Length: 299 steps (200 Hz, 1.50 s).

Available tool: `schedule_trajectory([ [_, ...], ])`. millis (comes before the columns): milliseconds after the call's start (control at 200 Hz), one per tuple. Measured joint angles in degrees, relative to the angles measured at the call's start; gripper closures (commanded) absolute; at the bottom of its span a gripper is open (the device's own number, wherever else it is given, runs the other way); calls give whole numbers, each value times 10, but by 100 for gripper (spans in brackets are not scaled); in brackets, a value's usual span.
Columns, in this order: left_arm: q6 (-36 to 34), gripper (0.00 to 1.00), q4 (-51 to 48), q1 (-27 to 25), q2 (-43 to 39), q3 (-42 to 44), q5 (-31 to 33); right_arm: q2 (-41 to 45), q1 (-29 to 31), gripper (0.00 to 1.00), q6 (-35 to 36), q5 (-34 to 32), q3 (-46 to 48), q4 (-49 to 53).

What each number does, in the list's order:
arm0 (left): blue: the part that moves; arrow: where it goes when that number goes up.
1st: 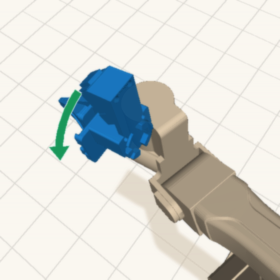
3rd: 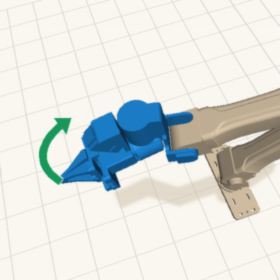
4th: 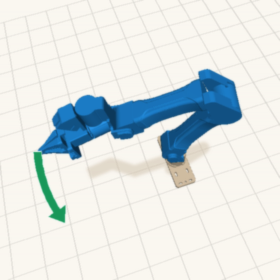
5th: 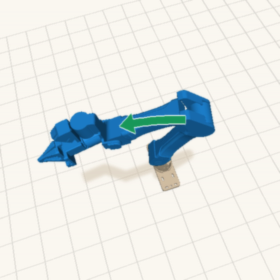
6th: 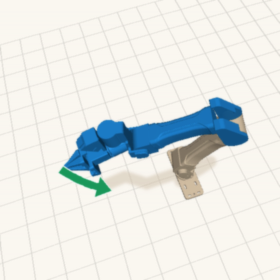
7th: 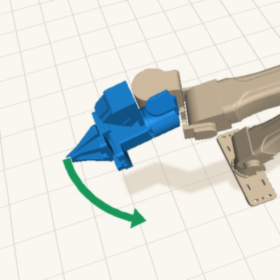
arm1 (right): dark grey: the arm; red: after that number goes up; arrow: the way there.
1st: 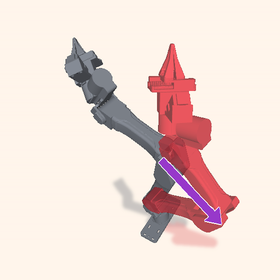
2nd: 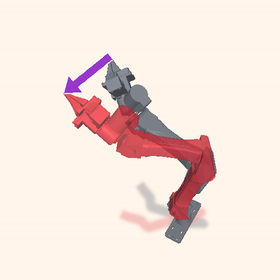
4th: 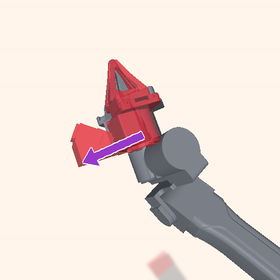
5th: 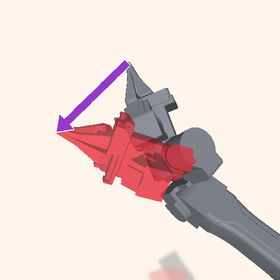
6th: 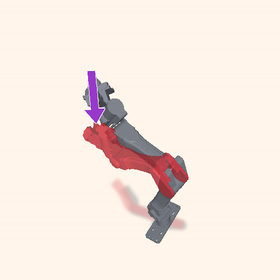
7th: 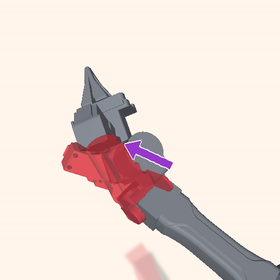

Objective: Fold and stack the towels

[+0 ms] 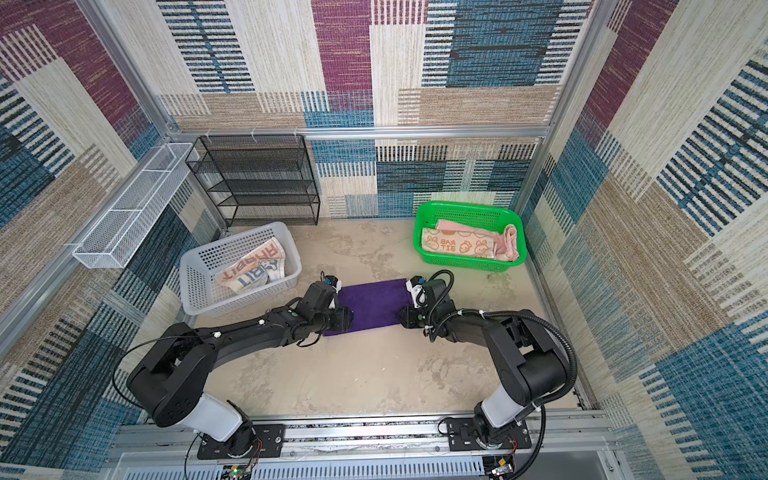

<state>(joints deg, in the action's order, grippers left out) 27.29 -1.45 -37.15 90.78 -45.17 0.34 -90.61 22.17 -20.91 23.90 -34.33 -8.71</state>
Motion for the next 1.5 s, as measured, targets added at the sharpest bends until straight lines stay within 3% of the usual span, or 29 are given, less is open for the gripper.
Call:
schedule_trajectory([
  [130, 6, 40, 20, 0, 23, 11, -5, 12, 0, 60, 1, -22, 1, 9],
  [300, 6, 40, 58, 0, 34, 17, -1, 36, -2, 41, 16, -52, -21, 37],
  [501, 3, 40, 73, 0, 30, 27, 8, 31, -48, 25, 36, -62, -66, 58],
  [706, -1, 39, 52, 0, 5, 40, 12, -32, -68, 22, 73, -38, -118, 90],
  [1162, -5, 39, 64, 5, 15, 41, 15, -135, -49, 46, 105, 36, -175, 82],
  [1387, -5, 39, 80, 7, 20, 42, 21, -177, -34, 58, 102, 57, -190, 30],
  [1467, -5, 39, 81, 7, 20, 43, 21, -192, -31, 64, 98, 69, -196, 9],
  [1497, -5, 39, 81, 7, 20, 43, 21, -197, -29, 72, 97, 71, -199, 3],
])
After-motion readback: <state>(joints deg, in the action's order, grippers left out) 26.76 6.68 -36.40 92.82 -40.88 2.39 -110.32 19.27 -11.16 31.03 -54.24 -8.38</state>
